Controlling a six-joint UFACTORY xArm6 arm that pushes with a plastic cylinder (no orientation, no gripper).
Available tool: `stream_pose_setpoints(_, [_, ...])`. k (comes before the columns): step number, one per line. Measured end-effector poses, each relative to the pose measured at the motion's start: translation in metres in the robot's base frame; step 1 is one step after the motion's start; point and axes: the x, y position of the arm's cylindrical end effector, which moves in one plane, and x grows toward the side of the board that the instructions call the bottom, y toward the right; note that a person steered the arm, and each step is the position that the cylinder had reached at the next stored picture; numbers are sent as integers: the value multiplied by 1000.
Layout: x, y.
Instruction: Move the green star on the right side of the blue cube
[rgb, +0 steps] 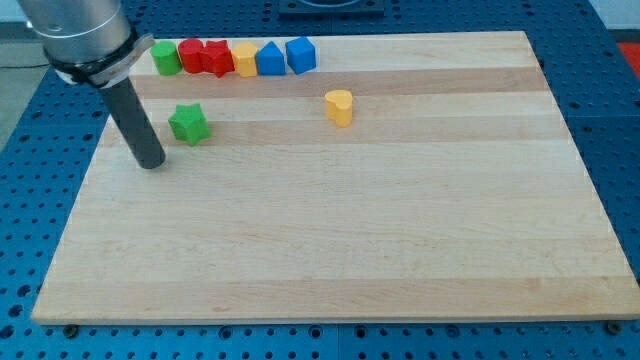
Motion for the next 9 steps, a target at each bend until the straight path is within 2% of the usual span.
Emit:
stream_pose_setpoints(3, [-41,10])
stream_pose_setpoints(5, [-45,55])
stream_pose_setpoints(6, [-55,57])
stream_pose_setpoints(7, [-56,20])
stream_pose_setpoints(9, [-80,21])
